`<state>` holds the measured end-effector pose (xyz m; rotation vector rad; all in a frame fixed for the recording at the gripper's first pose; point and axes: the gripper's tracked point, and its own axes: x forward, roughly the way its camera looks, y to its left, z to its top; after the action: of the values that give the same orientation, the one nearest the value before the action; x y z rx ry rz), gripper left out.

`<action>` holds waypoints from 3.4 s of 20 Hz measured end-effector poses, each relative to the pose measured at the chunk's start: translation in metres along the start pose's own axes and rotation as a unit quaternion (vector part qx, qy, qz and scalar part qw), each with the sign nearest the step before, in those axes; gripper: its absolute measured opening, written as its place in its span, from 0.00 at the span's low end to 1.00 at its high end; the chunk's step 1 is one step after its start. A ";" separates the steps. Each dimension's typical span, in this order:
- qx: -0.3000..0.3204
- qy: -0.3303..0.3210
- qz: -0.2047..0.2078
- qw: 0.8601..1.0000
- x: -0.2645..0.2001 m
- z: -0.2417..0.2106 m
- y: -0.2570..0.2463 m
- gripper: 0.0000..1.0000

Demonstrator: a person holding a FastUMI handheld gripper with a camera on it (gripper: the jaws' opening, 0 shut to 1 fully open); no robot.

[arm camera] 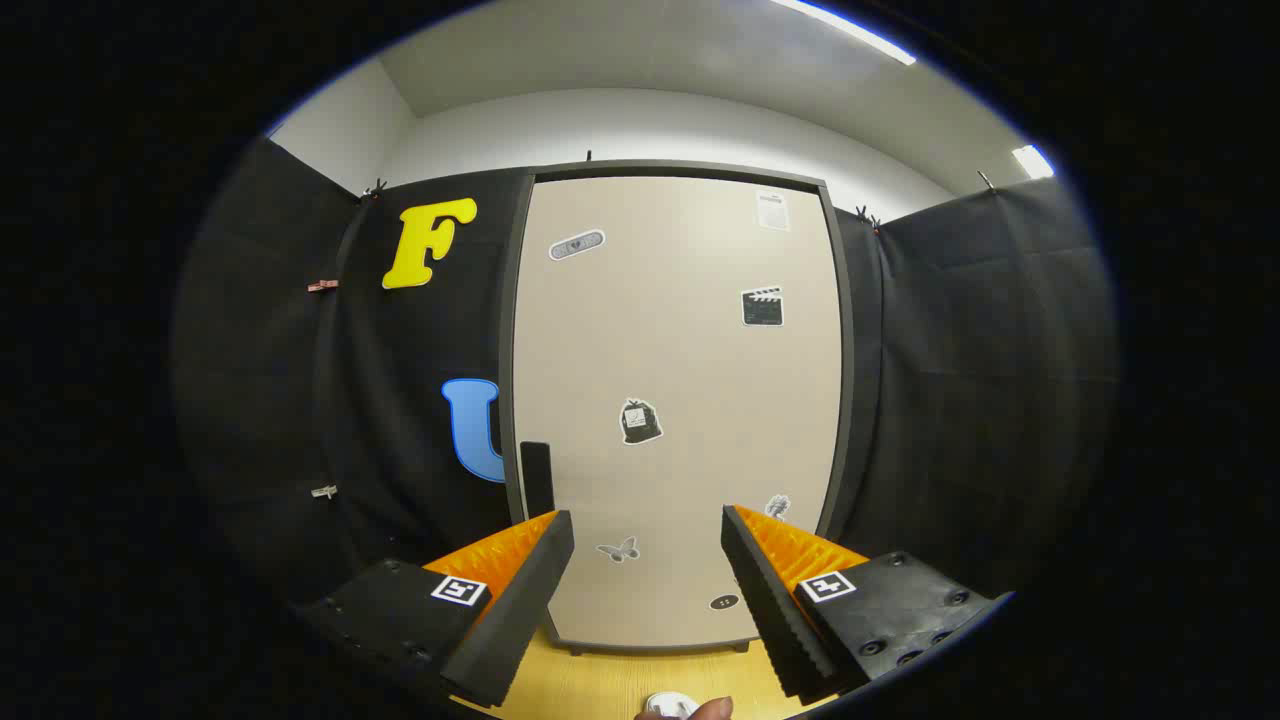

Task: Open the shoe cabinet door, grab the shoes and put them into the shoe cabinet, then close the shoe cabinet door.

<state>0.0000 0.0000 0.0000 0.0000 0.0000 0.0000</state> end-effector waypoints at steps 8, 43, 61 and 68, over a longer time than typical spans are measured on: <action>0.010 0.005 0.000 1.000 0.001 -0.003 0.010 0.97; 0.006 0.028 0.014 0.999 0.154 -0.069 0.107 0.94; 0.027 0.043 -0.018 0.999 0.170 -0.088 0.099 0.20; 0.020 0.047 0.001 0.999 0.128 -0.086 0.093 0.16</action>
<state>0.1282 0.0928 -0.0863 0.0409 0.0949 0.0013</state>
